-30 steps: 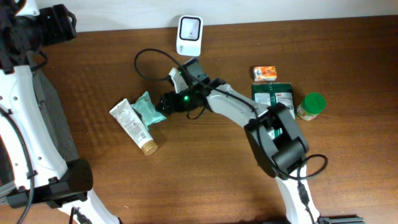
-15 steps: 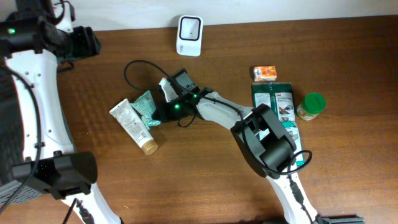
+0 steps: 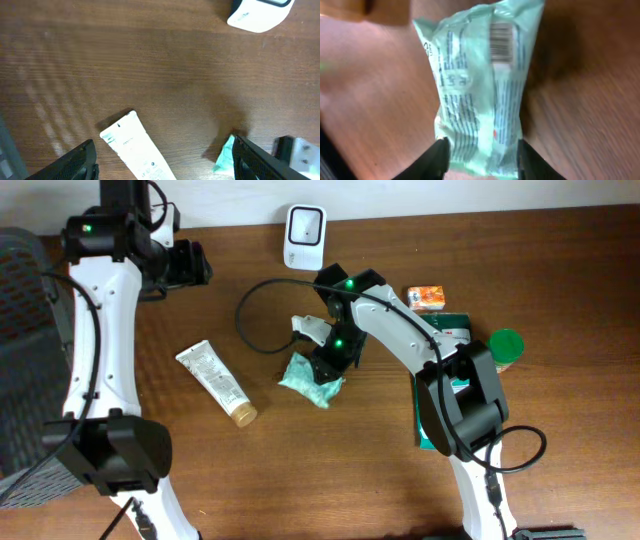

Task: Scan the item barcode
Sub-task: 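Reach the right gripper left to the mint-green wipes packet and grasp it, then lift the wipes packet and hold it up to the scanner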

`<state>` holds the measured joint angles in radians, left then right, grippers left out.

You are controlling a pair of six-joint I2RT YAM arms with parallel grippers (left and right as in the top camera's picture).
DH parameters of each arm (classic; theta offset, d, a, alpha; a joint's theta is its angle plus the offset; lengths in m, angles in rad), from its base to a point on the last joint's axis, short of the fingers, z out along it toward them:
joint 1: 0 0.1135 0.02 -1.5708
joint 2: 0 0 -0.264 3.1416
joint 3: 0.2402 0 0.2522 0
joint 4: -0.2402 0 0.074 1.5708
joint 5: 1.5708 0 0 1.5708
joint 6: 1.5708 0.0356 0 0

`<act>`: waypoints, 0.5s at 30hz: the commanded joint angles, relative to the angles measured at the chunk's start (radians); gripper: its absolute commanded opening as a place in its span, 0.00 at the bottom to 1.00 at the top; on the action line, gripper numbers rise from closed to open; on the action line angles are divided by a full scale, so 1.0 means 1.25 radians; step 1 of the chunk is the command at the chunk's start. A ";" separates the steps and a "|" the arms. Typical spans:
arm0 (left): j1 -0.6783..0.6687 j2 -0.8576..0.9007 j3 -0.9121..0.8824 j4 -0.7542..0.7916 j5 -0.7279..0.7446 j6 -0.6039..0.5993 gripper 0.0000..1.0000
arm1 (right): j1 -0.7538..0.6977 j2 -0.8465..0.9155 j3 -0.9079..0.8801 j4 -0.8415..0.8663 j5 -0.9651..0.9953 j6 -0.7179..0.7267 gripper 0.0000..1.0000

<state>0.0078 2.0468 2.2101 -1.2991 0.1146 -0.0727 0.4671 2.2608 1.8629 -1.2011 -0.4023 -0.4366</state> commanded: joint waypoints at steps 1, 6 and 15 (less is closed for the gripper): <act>0.001 0.002 -0.030 0.010 -0.005 -0.008 0.77 | -0.031 -0.027 0.089 -0.021 0.017 0.104 0.46; 0.002 0.004 -0.055 0.054 -0.006 -0.008 0.75 | -0.041 -0.024 0.110 -0.054 -0.043 0.406 0.37; 0.034 0.036 -0.056 0.118 -0.006 -0.013 0.77 | 0.067 -0.023 0.031 -0.031 -0.046 0.529 0.34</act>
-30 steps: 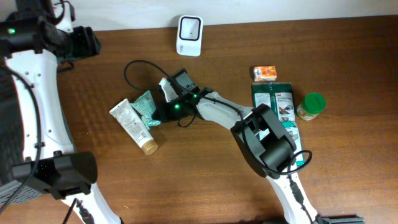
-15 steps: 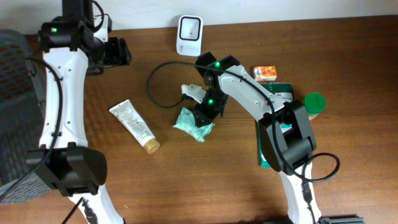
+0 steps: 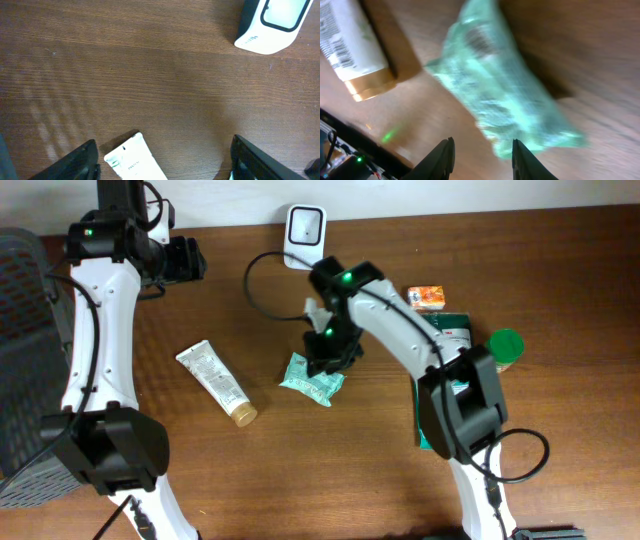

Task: Scan the item barcode
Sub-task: 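Lift the wipes packet and hold it up to the scanner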

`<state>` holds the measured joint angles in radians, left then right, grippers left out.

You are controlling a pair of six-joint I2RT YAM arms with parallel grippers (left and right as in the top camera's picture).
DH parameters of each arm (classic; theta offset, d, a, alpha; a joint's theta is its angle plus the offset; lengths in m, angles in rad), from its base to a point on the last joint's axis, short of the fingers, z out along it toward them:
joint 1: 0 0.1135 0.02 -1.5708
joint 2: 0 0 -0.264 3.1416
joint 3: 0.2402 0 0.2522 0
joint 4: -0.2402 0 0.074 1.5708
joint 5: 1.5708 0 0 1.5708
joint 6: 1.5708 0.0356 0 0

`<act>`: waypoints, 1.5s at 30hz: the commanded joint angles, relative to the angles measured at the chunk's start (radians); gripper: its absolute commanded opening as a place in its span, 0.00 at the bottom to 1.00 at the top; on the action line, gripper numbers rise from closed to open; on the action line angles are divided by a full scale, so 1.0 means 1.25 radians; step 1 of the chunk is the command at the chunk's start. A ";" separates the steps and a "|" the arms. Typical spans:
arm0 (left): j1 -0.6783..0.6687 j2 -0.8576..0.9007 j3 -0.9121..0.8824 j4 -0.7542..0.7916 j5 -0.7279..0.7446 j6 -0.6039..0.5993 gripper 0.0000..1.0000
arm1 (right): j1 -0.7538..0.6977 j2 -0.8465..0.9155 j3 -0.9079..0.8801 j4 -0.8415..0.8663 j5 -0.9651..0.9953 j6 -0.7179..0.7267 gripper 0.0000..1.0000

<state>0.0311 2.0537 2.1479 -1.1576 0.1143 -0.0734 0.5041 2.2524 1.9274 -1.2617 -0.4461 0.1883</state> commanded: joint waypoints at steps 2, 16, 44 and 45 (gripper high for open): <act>0.025 0.043 -0.006 0.006 -0.004 -0.025 0.79 | 0.055 -0.016 -0.042 0.022 -0.014 0.031 0.33; 0.082 0.049 -0.005 0.046 0.000 -0.028 0.99 | 0.081 -0.016 -0.167 0.058 0.118 0.052 0.37; 0.082 0.049 -0.005 0.046 0.000 -0.028 0.99 | -0.155 0.088 -0.011 0.061 -0.170 -0.447 0.69; 0.082 0.049 -0.005 0.046 0.000 -0.028 0.99 | -0.147 0.101 -0.012 0.062 -0.171 -0.447 0.69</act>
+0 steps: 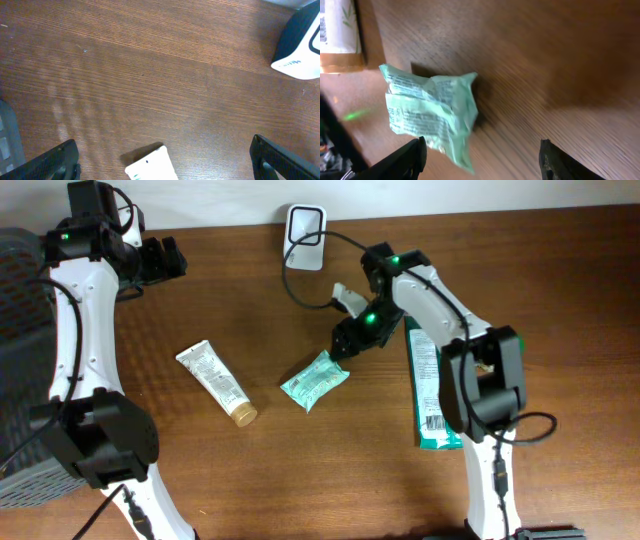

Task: Scan the item barcode
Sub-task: 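Lift the wipes packet and hold it up to the scanner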

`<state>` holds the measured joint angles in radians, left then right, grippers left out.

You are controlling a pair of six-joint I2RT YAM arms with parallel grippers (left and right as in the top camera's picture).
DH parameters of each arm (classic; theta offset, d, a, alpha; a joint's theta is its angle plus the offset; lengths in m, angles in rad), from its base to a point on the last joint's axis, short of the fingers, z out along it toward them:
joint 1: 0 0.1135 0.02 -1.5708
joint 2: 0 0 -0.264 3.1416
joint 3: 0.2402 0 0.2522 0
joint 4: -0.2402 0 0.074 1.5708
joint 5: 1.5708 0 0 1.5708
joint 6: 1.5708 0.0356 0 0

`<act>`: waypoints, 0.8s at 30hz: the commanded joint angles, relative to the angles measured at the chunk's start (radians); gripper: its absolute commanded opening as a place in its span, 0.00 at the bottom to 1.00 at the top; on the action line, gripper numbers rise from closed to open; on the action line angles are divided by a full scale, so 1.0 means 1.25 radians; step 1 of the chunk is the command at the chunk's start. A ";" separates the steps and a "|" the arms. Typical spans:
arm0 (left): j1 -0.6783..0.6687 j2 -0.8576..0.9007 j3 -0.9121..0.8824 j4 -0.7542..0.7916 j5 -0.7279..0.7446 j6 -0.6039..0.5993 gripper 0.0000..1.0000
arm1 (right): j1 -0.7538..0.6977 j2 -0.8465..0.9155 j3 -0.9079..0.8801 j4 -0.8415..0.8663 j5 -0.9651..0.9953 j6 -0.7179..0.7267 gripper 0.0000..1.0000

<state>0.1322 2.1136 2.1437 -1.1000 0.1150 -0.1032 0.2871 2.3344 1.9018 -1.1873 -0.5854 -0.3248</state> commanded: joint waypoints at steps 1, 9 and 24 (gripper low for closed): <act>0.002 0.001 -0.002 0.000 -0.001 -0.004 0.99 | 0.033 0.047 0.008 0.002 -0.065 -0.036 0.69; 0.002 0.001 -0.002 0.000 -0.001 -0.004 0.99 | 0.075 0.089 -0.032 0.014 -0.112 -0.029 0.51; 0.002 0.001 -0.002 0.000 -0.001 -0.004 0.99 | 0.012 -0.024 0.293 -0.165 -0.160 -0.011 0.04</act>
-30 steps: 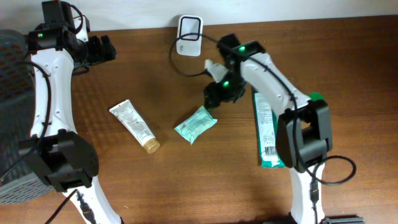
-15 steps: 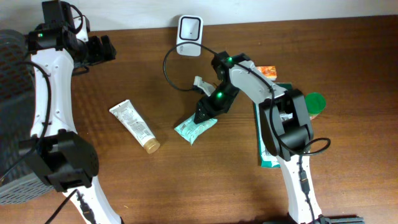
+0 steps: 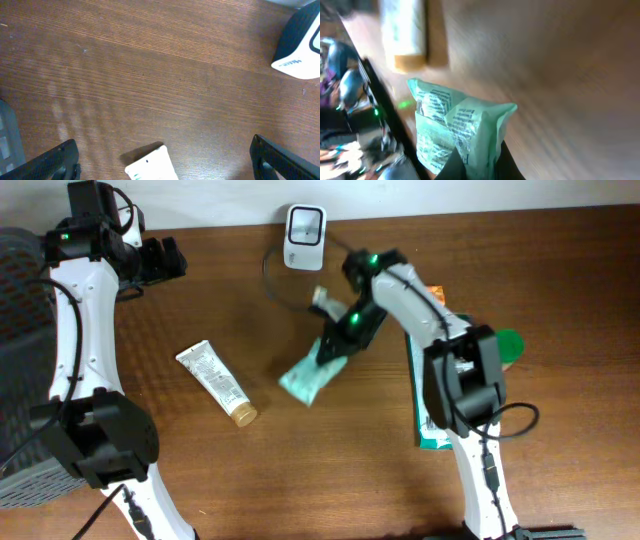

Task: Scan the item barcode
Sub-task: 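Lift the wipes packet and hold it up to the scanner, then carry the wipes packet right and drop it onto the gloves packet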

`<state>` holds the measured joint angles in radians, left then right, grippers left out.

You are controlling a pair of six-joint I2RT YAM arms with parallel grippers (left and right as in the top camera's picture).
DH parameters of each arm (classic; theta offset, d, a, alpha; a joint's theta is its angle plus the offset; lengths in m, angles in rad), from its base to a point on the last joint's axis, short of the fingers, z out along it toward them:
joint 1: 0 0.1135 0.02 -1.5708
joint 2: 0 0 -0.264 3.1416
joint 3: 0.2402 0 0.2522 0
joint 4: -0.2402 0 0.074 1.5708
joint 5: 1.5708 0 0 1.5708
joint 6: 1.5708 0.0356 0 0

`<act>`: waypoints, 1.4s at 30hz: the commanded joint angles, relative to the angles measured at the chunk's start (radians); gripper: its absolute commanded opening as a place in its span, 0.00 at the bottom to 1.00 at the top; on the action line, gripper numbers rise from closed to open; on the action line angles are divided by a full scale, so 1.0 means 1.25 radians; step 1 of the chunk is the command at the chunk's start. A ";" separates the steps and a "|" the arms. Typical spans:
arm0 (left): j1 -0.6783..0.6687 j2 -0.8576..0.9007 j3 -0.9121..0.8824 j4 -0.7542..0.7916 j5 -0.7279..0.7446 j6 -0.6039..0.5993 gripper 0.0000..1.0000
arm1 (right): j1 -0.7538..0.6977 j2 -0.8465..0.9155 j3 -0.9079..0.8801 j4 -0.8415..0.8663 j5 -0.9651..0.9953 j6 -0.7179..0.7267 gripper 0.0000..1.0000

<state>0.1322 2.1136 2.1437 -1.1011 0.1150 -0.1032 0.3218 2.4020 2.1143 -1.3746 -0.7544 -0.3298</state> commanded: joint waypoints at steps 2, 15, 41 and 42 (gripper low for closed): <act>0.002 0.001 -0.002 0.001 -0.001 -0.004 0.99 | -0.017 -0.081 0.233 0.004 0.074 0.049 0.04; 0.002 0.001 -0.002 0.001 -0.001 -0.004 0.99 | 0.088 -0.016 0.267 0.698 0.839 -0.205 0.04; 0.002 0.001 -0.002 0.001 -0.001 -0.004 0.99 | 0.107 0.068 0.267 0.843 0.890 -0.292 0.04; 0.002 0.001 -0.002 0.001 -0.001 -0.004 0.99 | 0.108 0.049 0.267 0.813 0.879 -0.268 0.04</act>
<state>0.1322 2.1136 2.1437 -1.1015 0.1154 -0.1032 0.4534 2.5916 2.4409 -0.3206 0.3882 -0.7879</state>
